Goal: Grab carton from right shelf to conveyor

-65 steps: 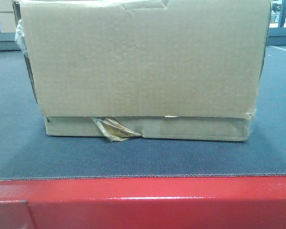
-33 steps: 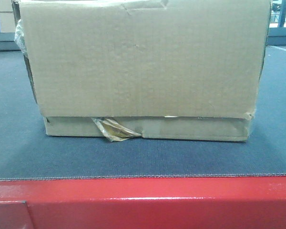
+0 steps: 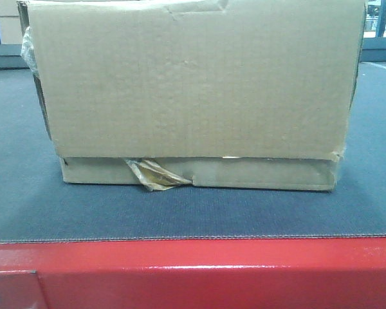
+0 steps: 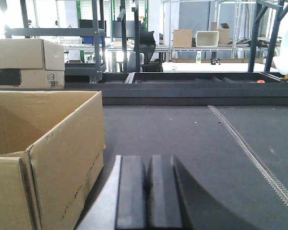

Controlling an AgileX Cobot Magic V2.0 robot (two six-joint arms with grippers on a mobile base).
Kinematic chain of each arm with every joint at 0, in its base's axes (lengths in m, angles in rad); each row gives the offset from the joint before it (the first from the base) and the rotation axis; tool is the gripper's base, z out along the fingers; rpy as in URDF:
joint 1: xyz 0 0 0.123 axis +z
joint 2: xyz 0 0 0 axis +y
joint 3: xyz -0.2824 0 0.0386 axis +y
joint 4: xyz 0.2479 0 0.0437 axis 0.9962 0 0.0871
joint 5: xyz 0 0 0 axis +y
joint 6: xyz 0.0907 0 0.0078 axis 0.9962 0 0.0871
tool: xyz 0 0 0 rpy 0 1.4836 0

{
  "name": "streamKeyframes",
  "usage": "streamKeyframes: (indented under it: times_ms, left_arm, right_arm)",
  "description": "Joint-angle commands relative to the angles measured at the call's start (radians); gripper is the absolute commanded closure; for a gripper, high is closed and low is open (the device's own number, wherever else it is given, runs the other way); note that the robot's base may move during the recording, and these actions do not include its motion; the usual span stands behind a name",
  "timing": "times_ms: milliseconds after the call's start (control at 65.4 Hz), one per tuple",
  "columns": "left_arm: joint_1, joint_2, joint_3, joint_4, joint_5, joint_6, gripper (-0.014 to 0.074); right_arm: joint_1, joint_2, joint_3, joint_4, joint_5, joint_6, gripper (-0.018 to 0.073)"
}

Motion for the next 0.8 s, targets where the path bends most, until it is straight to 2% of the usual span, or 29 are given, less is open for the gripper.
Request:
streamKeyframes:
  times_ms: [0, 61, 107, 168, 780]
  left_arm:
    - [0.004, -0.004, 0.084, -0.006, -0.094, 0.011, 0.0599]
    - [0.004, -0.004, 0.106, -0.006, -0.159, 0.011, 0.0599]
    - [0.004, -0.004, 0.106, -0.006, -0.087, 0.011, 0.0599]
    - [0.004, -0.004, 0.106, -0.006, -0.075, 0.011, 0.0599]
    - [0.004, -0.004, 0.106, 0.000, -0.087, 0.011, 0.0599]
  right_arm:
    - [0.000, -0.006, 0.004, -0.004, -0.023, -0.003, 0.0634]
    - [0.000, -0.006, 0.004, -0.004, -0.023, -0.003, 0.0634]
    - [0.000, -0.006, 0.004, -0.004, -0.023, -0.003, 0.0634]
    - [0.000, -0.006, 0.004, -0.004, -0.023, -0.003, 0.0634]
    - [0.000, -0.006, 0.004, -0.004, -0.025, -0.003, 0.0634]
